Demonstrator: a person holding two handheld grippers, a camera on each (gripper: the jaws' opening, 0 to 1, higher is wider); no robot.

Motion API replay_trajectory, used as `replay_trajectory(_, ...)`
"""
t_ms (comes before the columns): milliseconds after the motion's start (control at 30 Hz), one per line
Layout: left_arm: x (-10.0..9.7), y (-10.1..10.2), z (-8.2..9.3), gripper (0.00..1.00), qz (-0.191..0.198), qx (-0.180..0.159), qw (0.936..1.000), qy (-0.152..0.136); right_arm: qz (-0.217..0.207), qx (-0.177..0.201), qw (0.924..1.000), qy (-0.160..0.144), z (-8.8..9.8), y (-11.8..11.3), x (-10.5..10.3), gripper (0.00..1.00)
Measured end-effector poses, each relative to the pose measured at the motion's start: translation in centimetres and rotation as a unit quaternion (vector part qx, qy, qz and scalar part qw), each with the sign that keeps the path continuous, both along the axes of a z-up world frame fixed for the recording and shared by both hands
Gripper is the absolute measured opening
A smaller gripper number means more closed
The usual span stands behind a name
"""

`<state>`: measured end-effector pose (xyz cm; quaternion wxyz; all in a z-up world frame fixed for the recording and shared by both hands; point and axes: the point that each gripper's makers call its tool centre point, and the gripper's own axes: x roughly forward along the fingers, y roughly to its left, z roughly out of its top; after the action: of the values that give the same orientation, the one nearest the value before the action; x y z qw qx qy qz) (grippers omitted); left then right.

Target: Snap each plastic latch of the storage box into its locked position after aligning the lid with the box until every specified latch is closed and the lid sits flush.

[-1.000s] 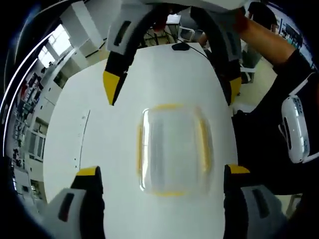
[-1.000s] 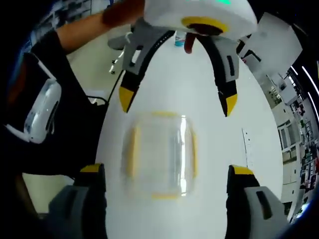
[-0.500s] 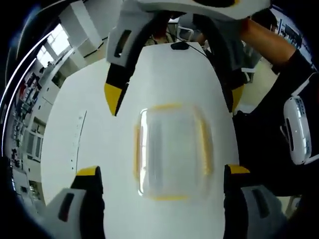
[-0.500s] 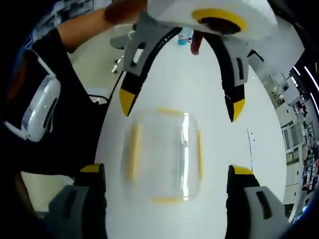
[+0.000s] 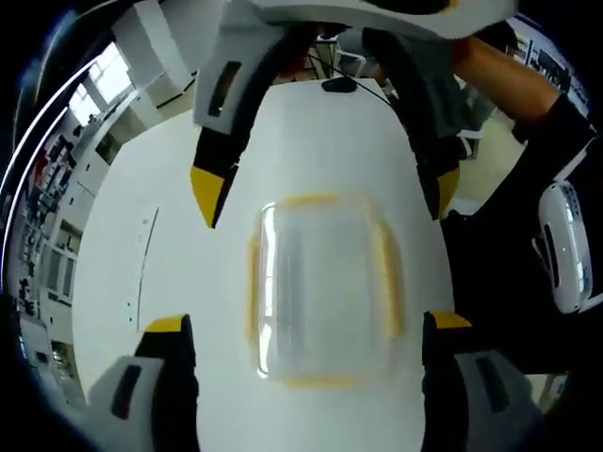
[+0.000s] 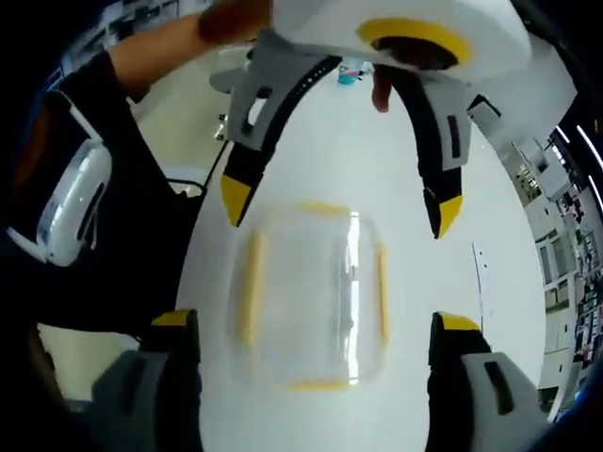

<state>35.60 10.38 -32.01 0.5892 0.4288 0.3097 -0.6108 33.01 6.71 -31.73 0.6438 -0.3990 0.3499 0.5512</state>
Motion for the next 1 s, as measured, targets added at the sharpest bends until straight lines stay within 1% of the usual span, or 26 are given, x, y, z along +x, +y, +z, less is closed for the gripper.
replay_trajectory(100, -0.2, -0.1, -0.3, 0.98, -0.002, -0.004, 1.0, 0.005, 0.002, 0.001, 1.0, 0.003, -0.6, 0.1, 0.0, 1.0)
replay_trajectory(267, -0.3, 0.1, -0.8, 0.99, -0.004, 0.005, 1.0, 0.007, 0.002, -0.005, 0.9999, 0.01, -1.5, 0.2, -0.1, 1.0)
replay_trajectory(467, -0.3, 0.2, -0.8, 0.99, -0.003, 0.005, 0.9999, 0.009, 0.001, -0.006, 0.9999, 0.009, -1.4, 0.1, 0.0, 1.0)
replay_trajectory(567, -0.3, 0.3, -0.8, 0.98, -0.003, 0.005, 1.0, 0.008, -0.003, -0.005, 1.0, 0.005, -1.3, 0.2, 0.2, 0.96)
replay_trajectory(700, -0.2, 0.4, -0.7, 0.96, -0.001, 0.006, 1.0, 0.008, -0.007, -0.012, 0.9998, 0.017, -1.6, 0.0, -0.3, 0.93)
replay_trajectory(767, -0.1, 0.4, -0.7, 0.96, -0.001, 0.007, 1.0, 0.006, -0.004, -0.015, 0.9998, 0.01, -1.8, 0.0, -0.2, 0.94)
replay_trajectory(867, -0.3, 0.3, -0.9, 0.97, -0.003, 0.007, 0.9999, 0.007, -0.004, -0.014, 0.9998, 0.01, -1.8, 0.0, 0.0, 0.96)
replay_trajectory(900, -0.2, 0.3, -1.0, 0.98, -0.001, 0.007, 1.0, 0.006, -0.004, -0.011, 0.9999, 0.006, -1.7, 0.1, 0.2, 0.97)
replay_trajectory(1000, -0.4, 0.4, -1.3, 0.98, -0.003, 0.011, 0.9999, 0.007, -0.005, -0.009, 0.9999, 0.006, -1.7, 0.2, 0.3, 0.97)
